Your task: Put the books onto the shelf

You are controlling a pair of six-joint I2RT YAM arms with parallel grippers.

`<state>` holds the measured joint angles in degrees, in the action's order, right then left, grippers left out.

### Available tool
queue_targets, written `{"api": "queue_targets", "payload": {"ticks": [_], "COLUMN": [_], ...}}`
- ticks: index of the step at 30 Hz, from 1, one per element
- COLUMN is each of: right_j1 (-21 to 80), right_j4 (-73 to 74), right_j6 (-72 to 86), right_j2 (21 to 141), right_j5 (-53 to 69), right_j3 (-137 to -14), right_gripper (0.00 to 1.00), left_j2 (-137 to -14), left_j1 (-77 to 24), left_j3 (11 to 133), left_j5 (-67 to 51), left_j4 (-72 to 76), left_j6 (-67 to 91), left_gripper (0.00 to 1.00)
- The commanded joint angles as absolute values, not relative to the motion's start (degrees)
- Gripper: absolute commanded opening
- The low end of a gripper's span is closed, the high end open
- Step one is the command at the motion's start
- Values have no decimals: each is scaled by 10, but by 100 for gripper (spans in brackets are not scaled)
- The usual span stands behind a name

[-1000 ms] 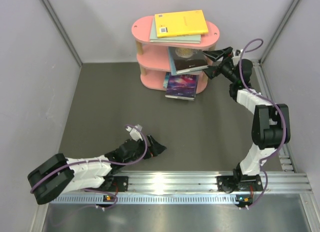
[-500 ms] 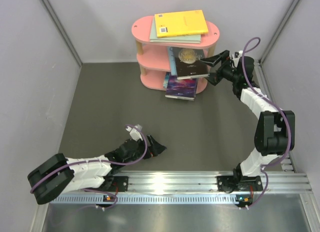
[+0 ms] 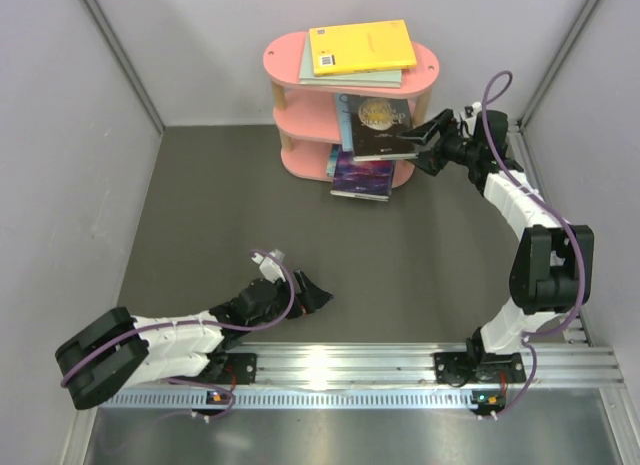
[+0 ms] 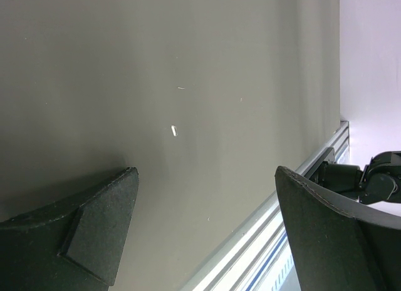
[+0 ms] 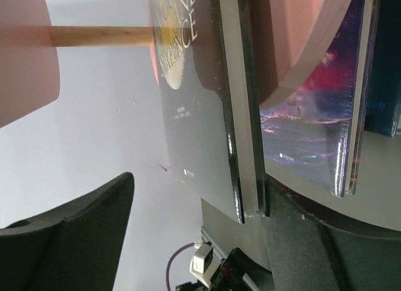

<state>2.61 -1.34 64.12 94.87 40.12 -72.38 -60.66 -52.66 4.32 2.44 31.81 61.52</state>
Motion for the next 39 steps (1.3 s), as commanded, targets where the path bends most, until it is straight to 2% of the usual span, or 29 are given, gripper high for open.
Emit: {"api": "queue_targets", "payload": {"ticks": [1, 3, 4, 7, 8, 9, 11, 23, 27, 28, 29, 31, 33, 34, 37, 39], "right_j1": [27, 26, 25, 23, 22, 22, 21, 32, 38, 42, 45, 48, 48, 47, 42, 37], "right_j4": [-2, 13, 20, 25, 26, 26, 25, 25, 26, 27, 28, 30, 30, 30, 36, 45], "right_j6": [611, 604, 599, 595, 595, 595, 599, 628, 625, 624, 622, 620, 617, 615, 603, 592], "right_j2": [926, 921, 920, 919, 920, 921, 923, 1008, 1034, 1040, 1049, 1057, 1054, 1049, 1021, 999], "right_j5": [417, 417, 417, 417, 417, 417, 412, 417, 418, 420, 421, 429, 432, 432, 433, 434], "right_j3": [-738, -738, -738, -738, -740, -742, -746, -855, -874, -880, -883, -885, -878, -865, -835, -818], "right_gripper": [70, 56, 41, 22, 12, 8, 6, 4, 12, 25, 35, 52, 64, 75, 87, 91], "left_j2": [-618, -619, -619, -621, -621, -621, -623, -626, -626, -626, -626, -627, -628, -628, -628, -628], "left_j1": [-527, -527, -527, -528, -527, -527, -527, -527, -528, -527, -527, -527, -527, -527, -527, -527], "left_j3": [-22, -22, -21, -21, -21, -20, -20, -18, -18, -18, -18, -18, -18, -17, -16, -16], "left_j5": [31, 31, 32, 31, 31, 31, 31, 32, 33, 33, 33, 33, 33, 33, 34, 33], "left_j4": [287, 287, 287, 287, 288, 288, 288, 288, 287, 287, 287, 287, 287, 286, 285, 285], "left_j6": [606, 606, 605, 605, 605, 606, 606, 606, 606, 606, 606, 606, 606, 606, 607, 606], "left_gripper": [96, 96, 96, 96, 96, 96, 96, 96, 96, 96, 96, 96, 96, 96, 96, 96]}}
